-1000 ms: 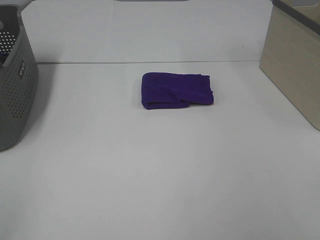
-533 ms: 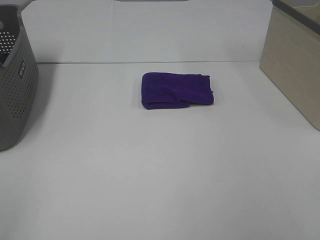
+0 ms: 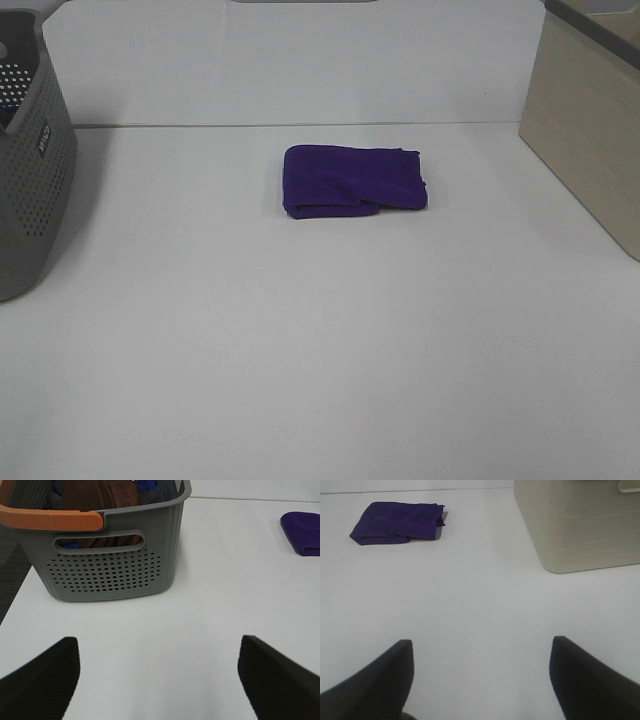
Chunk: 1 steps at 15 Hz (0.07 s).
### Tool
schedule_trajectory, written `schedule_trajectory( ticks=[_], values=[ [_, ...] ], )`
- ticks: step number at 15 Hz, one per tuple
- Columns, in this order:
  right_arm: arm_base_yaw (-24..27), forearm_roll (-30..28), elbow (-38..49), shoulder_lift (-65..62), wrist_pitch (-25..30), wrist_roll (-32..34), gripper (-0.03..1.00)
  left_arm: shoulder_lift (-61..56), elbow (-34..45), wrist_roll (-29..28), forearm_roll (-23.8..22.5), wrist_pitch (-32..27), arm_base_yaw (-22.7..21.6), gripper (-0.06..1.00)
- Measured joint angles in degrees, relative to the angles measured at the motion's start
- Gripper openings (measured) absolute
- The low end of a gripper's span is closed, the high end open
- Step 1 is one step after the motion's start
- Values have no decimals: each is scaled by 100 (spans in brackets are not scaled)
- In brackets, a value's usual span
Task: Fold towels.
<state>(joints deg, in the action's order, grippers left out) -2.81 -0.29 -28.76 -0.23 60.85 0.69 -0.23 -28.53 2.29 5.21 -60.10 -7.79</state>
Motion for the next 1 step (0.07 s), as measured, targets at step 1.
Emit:
schedule_trajectory(
  ticks=[1],
  values=[
    [0, 0, 0, 0, 0, 0, 74, 0, 0, 0, 0, 0, 0, 79]
  ],
)
